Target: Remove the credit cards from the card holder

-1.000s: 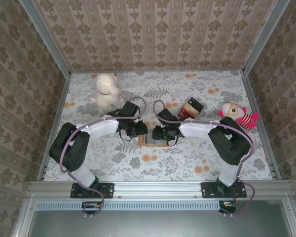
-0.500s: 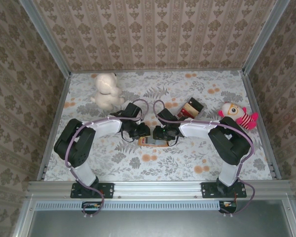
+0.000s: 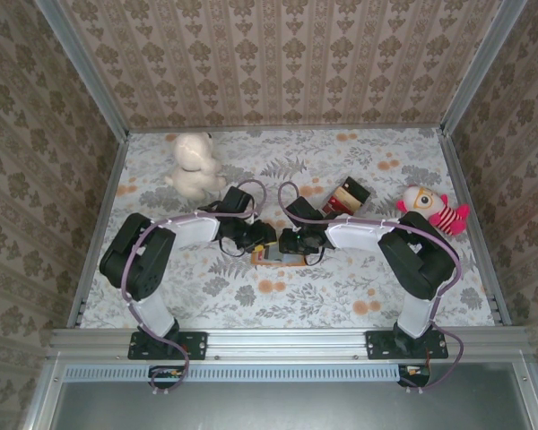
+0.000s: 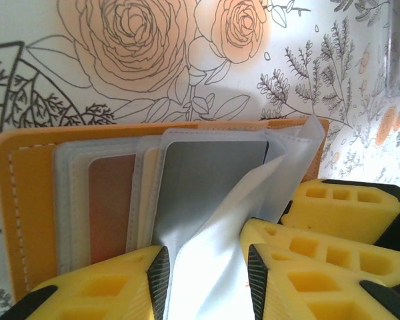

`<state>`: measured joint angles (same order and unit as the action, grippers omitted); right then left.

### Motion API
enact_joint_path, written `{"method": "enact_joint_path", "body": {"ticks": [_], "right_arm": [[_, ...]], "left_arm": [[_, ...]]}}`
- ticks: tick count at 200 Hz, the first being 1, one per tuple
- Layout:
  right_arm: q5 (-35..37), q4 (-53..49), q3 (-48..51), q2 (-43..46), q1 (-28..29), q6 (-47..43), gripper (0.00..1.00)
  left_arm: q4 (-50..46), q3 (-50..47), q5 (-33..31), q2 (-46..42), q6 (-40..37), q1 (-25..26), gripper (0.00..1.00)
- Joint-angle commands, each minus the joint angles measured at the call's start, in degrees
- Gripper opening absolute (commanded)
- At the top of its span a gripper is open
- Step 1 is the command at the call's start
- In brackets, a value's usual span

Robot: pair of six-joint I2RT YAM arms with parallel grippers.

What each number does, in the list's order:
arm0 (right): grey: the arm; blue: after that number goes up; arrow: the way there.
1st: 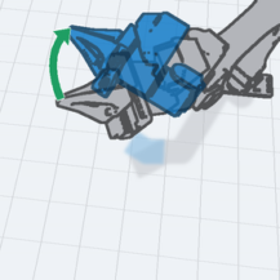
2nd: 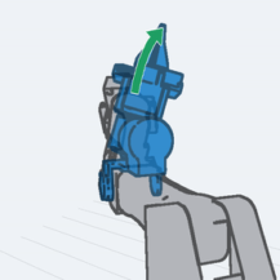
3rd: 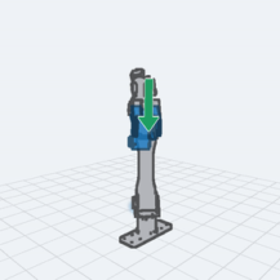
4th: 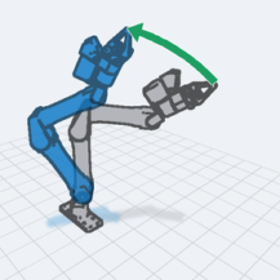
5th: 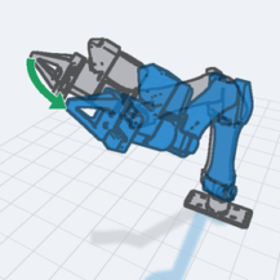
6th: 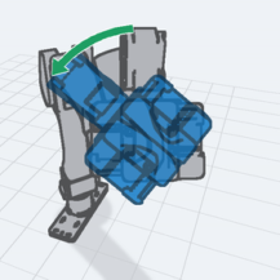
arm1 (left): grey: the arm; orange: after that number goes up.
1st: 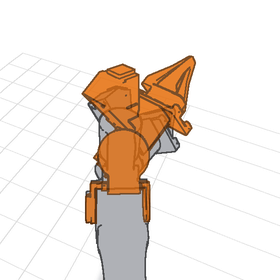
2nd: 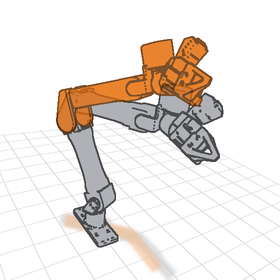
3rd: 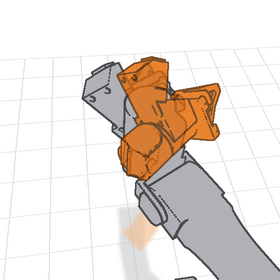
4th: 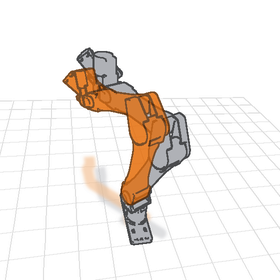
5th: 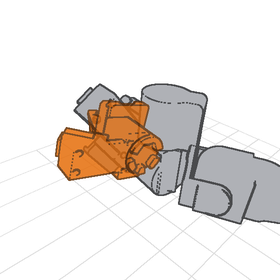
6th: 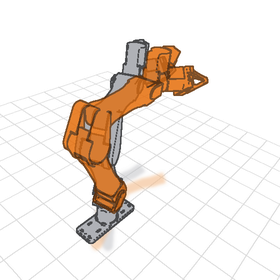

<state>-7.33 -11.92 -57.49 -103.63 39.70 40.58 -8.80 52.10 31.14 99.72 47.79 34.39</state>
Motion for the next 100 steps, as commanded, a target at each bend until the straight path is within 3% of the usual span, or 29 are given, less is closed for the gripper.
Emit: {"method": "enact_joint_path", "body": {"ticks": [1, 100], "right_arm": [[1.8, -3.2, 4.2, -6.3, -0.1, -2.4, 0.29], [0.6, -1.0, 5.2, -6.0, -0.5, -4.1, 0.28]], "left_arm": [[0.5, 0.0, -0.2, 2.5, 0.7, -0.4, 0.41], [-1.8, 5.5, 1.3, 5.6, -6.9, -2.3, 0.40]]}}
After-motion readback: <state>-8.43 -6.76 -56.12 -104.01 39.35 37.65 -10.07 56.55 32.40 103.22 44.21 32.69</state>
